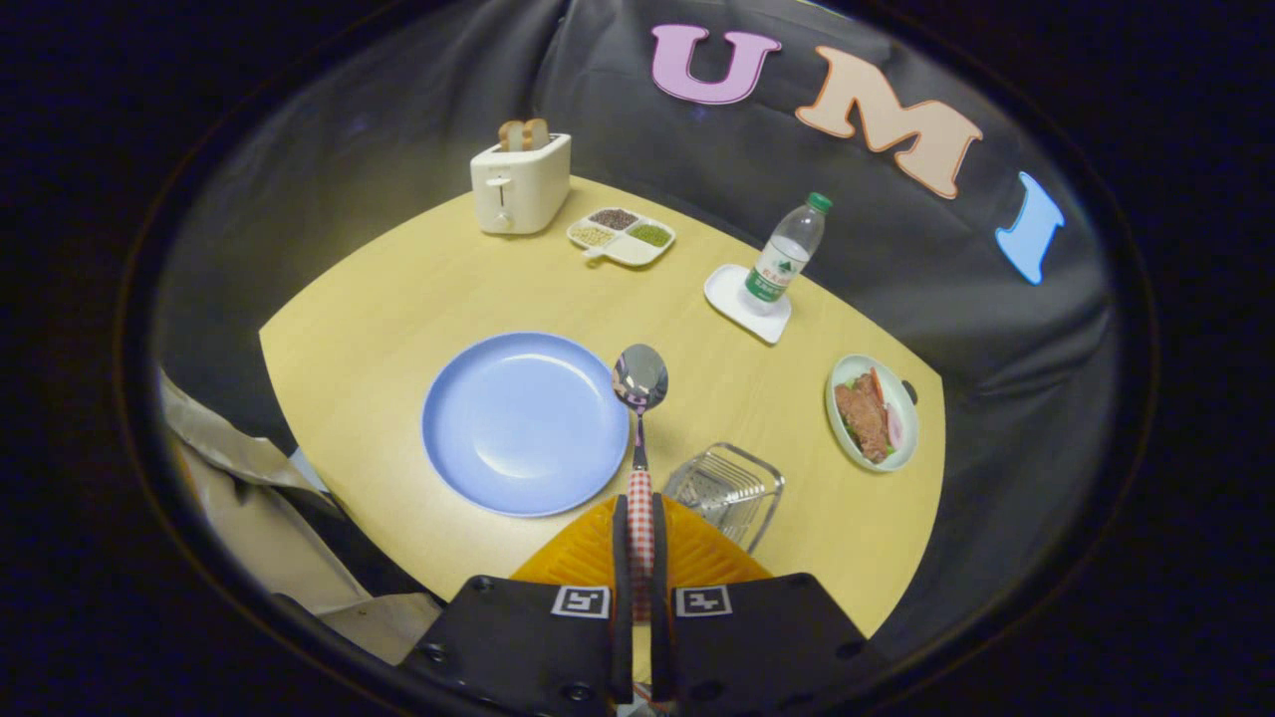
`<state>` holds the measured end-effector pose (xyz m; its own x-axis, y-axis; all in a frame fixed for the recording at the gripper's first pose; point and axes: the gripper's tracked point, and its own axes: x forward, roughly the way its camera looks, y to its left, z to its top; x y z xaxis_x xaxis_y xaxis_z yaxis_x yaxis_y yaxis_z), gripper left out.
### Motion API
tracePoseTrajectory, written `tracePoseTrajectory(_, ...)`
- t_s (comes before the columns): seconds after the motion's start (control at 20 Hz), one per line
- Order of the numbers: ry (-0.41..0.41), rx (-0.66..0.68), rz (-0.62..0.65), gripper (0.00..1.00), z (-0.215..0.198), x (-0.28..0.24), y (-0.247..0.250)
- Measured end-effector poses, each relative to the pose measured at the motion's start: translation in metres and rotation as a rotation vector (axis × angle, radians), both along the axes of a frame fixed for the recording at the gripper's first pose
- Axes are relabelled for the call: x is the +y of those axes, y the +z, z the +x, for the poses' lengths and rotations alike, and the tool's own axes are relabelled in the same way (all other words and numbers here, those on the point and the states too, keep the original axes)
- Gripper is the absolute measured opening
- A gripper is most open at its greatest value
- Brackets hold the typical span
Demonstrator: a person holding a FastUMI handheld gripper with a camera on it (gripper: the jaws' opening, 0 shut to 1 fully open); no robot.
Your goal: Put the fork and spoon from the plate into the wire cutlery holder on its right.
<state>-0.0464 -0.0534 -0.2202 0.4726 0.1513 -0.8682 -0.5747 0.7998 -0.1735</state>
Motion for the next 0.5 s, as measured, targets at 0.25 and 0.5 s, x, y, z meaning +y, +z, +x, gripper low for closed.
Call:
tracePoseTrajectory(0.25,0.056,0.058,-0.071,0.10,-0.002,-0.038,0.011)
tracePoseTrajectory(0.5,0.110,0.141,-0.137,0.10,-0.005,-0.070,0.011)
